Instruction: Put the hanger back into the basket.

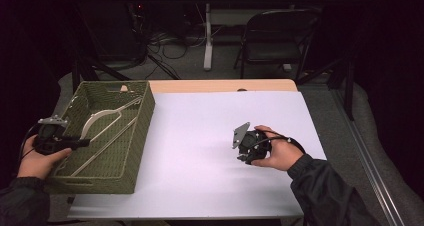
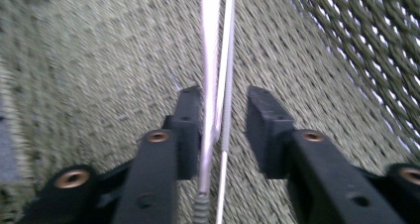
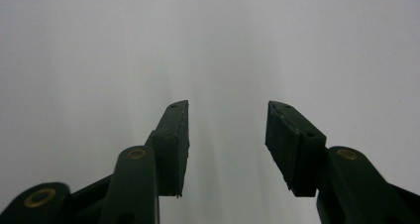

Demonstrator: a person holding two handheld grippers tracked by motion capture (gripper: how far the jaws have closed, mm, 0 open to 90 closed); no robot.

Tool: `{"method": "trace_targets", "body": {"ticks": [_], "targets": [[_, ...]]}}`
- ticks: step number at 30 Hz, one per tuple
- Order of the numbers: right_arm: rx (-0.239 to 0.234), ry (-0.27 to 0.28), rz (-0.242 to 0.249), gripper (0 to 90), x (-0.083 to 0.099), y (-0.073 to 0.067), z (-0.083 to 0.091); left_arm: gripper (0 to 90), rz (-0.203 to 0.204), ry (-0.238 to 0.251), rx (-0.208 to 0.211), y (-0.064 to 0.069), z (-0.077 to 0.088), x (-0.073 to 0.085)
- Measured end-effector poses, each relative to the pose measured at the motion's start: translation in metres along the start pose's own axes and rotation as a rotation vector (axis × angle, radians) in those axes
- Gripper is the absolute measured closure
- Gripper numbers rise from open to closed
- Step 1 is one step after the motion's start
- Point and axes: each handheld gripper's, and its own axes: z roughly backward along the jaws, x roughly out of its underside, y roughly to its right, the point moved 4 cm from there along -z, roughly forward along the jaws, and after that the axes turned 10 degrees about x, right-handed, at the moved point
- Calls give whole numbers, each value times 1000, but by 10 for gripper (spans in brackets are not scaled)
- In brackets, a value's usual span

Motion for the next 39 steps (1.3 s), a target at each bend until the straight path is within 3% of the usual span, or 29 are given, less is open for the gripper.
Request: {"method": "trace_targets", "body": {"ticks": [3, 4, 5, 8, 13, 14, 15, 17, 18, 20, 23, 24, 26, 27, 29, 31, 32, 34, 35, 36, 37, 39], "targets": [[2, 1, 2, 516, 0, 0, 1, 546, 1, 38, -36, -1, 6, -3], [4, 2, -4, 516, 0, 0, 1, 546, -4, 96, -58, 0, 15, -7], [3, 9, 0, 515, 0, 1, 1, 545, -6, 118, -74, 1, 19, -9], [7, 2, -16, 513, 1, 1, 2, 519, -15, 150, -108, 7, 29, -13], [9, 9, -2, 502, 1, 1, 2, 480, -42, 156, -99, 24, 33, -16], [12, 7, -12, 495, 2, 0, 3, 472, -38, 166, -74, 34, 33, -17], [12, 7, -12, 495, 2, 0, 3, 467, -38, 166, -74, 34, 33, -17], [13, 12, -18, 484, 3, 1, 3, 451, -32, 189, -13, 52, 31, -19], [13, 12, -18, 484, 3, 1, 3, 445, -32, 189, -13, 52, 31, -19], [14, 10, -42, 472, 4, 1, 5, 438, -48, 197, 23, 70, 28, -21], [20, 16, -58, 464, 5, 0, 6, 428, -59, 201, 37, 81, 26, -23], [18, 28, -57, 460, 6, 1, 7, 426, -81, 210, 50, 93, 25, -25], [19, 33, -66, 458, 8, 1, 8, 423, -88, 207, 58, 99, 23, -26], [22, 29, -80, 456, 9, 0, 9, 423, -99, 211, 74, 112, 20, -29], [22, 31, -82, 456, 10, 0, 9, 423, -101, 212, 83, 116, 19, -30], [20, 30, -100, 456, 14, 0, 9, 423, -132, 221, 118, 134, 12, -35], [23, 34, -97, 456, 15, 0, 9, 422, -132, 221, 118, 134, 12, -35], [19, 32, -112, 456, 19, -1, 9, 423, -161, 221, 143, 150, 6, -39], [19, 32, -112, 456, 19, -1, 9, 423, -161, 221, 143, 150, 6, -39], [16, 27, -118, 455, 22, -2, 9, 423, -184, 226, 156, 162, 2, -42], [16, 27, -118, 455, 22, -2, 9, 423, -184, 226, 156, 162, 2, -42], [13, 30, -128, 451, 26, -3, 10, 423, -197, 224, 212, 181, -8, -44]]}}
